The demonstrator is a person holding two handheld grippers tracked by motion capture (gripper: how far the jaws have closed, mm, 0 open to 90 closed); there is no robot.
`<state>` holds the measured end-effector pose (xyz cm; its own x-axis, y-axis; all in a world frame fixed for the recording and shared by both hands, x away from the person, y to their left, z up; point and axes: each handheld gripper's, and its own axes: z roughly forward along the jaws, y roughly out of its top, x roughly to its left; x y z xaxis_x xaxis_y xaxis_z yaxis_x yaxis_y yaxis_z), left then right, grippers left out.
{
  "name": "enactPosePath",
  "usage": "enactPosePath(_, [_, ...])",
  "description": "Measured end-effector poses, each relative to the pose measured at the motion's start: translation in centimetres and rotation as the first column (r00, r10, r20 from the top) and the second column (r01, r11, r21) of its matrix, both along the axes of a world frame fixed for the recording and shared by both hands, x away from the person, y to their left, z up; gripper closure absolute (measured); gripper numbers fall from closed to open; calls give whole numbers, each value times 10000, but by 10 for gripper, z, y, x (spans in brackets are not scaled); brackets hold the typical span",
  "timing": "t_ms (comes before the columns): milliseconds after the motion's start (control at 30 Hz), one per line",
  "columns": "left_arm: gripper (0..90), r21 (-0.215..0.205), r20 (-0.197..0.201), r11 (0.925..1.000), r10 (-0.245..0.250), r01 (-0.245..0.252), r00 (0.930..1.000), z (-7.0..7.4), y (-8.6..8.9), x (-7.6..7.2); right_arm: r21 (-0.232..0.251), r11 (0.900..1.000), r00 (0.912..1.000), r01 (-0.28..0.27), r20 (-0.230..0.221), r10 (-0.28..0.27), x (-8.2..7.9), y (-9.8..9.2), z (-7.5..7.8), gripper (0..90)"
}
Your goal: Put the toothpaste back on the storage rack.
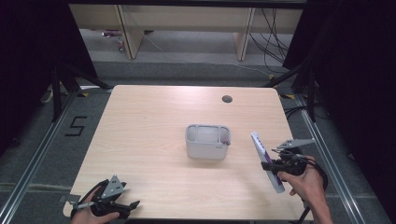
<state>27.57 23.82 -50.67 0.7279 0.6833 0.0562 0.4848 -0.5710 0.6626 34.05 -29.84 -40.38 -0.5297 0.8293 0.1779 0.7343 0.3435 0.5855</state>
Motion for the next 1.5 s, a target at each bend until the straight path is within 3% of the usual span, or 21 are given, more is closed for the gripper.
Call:
enactPosePath(33, [178, -75, -16, 10000, 43, -43, 10000, 0, 0, -1, 339, 9993, 9988, 158, 448, -173, -1, 3, 0, 759])
enactPosePath(67, [178, -163, -53, 9999, 43, -43, 10000, 0, -1, -2, 285, 9995, 9993, 100, 345, -110, -2, 3, 5, 759])
enactPosePath(133, [178, -27, -37, 9999, -112, 112, 9999, 1, 0, -1, 695, 9976, 9949, -43, 1011, -27, -3, 6, 9, 759])
enactPosePath(167, [178, -89, -82, 10000, 7, -7, 10000, 0, 0, -1, 717, 9973, 9946, -165, 1037, 90, -4, 6, 14, 759])
enactPosePath(400, [178, -169, -41, 9998, 83, -84, 10000, -1, -1, -1, 1593, 9839, 9717, -806, 2322, 420, -10, 19, 32, 758])
enactPosePath(467, [178, -28, -39, 10000, -64, 64, 10000, 0, 0, -1, 1832, 9778, 9602, -1018, 2752, 484, -11, 24, 36, 759])
enactPosePath(500, [178, -189, -45, 9998, 109, -110, 9999, -1, -1, -1, 1998, 9746, 9647, -1009, 2593, 467, -14, 27, 38, 758])
enactPosePath(533, [178, -171, -29, 9998, 106, -106, 9999, -1, -1, -1, 2027, 9730, 9539, -1102, 2966, 462, -13, 31, 38, 758])
enactPosePath(567, [178, -212, -47, 9997, 83, -84, 10000, -1, -1, -2, 2143, 9698, 9548, -1167, 2928, 502, -14, 34, 40, 758])
enactPosePath(600, [178, 1, -28, 9999, -121, 121, 9999, 1, 0, -1, 2284, 9629, 9480, -1440, 3109, 680, -14, 37, 40, 758])
enactPosePath(833, [178, -44, -12, 10000, -84, 84, 10000, 0, 0, -1, 2642, 9514, 9373, -1585, 3431, 609, -10, 71, 38, 758])
enactPosePath(900, [178, -61, 38, 10000, 20, -20, 10000, 0, -1, -1, 2978, 9416, 9401, -1569, 3372, 500, -8, 84, 38, 758])
enactPosePath(1033, [178, -174, 16, 9998, -35, 35, 10000, 1, -1, -2, 3074, 9334, 9266, -1852, 3710, 616, 3, 111, 39, 758])
enactPosePath(1067, [178, 169, 21, 9997, -190, 189, 9998, 2, 1, -1, 2956, 9375, 9252, -1837, 3741, 634, 6, 117, 39, 758])
enactPosePath(1100, [178, -109, 60, 9999, -9, 9, 10000, 1, 0, -2, 3013, 9355, 9274, -1847, 3685, 644, 9, 123, 38, 758])
enactPosePath(1233, [178, -94, 49, 10000, -10, 11, 10000, 1, 0, -2, 2938, 9384, 9121, -1819, 4070, 494, 20, 143, 38, 758])
enactPosePath(1267, [178, -90, 39, 10000, -31, 31, 10000, 1, 0, -2, 2905, 9442, 9183, -1553, 3948, 295, 21, 148, 38, 757])
enactPosePath(1300, [177, -99, 25, 9999, -39, 40, 10000, 1, 0, -2, 2854, 9440, 9095, -1658, 4142, 345, 26, 151, 38, 757])
enactPosePath(1367, [177, -129, -7, 9999, -109, 109, 9999, 2, 0, -2, 3024, 9397, 9049, -1594, 4252, 167, 33, 158, 36, 757])
enactPosePath(1400, [178, -130, 0, 9998, -115, 115, 9999, 2, 0, -2, 3118, 9391, 9087, -1446, 4174, 14, 35, 161, 36, 757])
enactPosePath(1500, [177, -48, 33, 9999, -105, 105, 9999, 2, 0, -2, 2706, 9551, 8977, -1204, 4404, -116, 43, 168, 32, 757])
